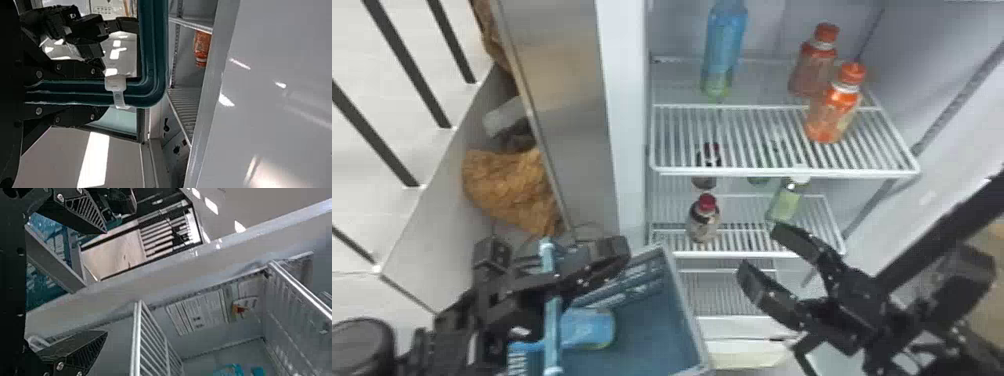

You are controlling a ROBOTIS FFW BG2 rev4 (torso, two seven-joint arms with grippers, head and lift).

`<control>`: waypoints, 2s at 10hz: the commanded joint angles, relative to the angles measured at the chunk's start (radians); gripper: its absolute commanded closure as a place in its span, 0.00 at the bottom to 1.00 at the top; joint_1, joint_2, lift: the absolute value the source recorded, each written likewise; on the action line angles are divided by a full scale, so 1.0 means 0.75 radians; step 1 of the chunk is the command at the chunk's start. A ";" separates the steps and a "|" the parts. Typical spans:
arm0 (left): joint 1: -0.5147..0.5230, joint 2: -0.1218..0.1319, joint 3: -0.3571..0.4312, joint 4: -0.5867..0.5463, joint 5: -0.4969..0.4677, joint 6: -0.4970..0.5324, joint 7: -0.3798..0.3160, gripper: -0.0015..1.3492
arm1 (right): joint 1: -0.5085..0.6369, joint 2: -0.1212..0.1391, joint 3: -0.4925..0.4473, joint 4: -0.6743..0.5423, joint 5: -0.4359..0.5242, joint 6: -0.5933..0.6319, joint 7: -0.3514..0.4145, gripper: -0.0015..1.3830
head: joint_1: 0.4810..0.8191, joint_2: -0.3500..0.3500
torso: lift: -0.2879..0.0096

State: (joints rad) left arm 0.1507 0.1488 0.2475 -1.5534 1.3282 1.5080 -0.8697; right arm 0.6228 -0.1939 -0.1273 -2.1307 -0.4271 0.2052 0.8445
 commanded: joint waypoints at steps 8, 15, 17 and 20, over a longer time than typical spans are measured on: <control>0.084 -0.004 0.069 -0.071 -0.013 0.015 0.012 0.89 | 0.429 0.068 -0.197 -0.001 -0.050 -0.562 -0.150 0.10 | 0.63 0.16 | 0.93; 0.139 -0.012 0.127 -0.110 -0.021 0.018 0.016 0.89 | 0.639 0.105 -0.288 -0.086 -0.002 -0.670 -0.193 0.10 | 0.63 0.04 | 0.93; 0.156 -0.012 0.151 -0.126 -0.021 0.018 0.020 0.89 | 0.675 0.136 -0.327 -0.109 0.032 -0.676 -0.218 0.10 | 0.63 0.02 | 0.93; 0.152 -0.014 0.151 -0.129 -0.027 0.018 0.024 0.89 | 0.688 0.142 -0.341 -0.106 0.051 -0.676 -0.226 0.10 | 0.63 0.00 | 0.93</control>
State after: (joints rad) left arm 0.2666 0.1374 0.3609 -1.6497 1.3102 1.5215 -0.8513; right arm 1.1384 -0.0875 -0.3838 -2.2113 -0.3910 -0.3024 0.6749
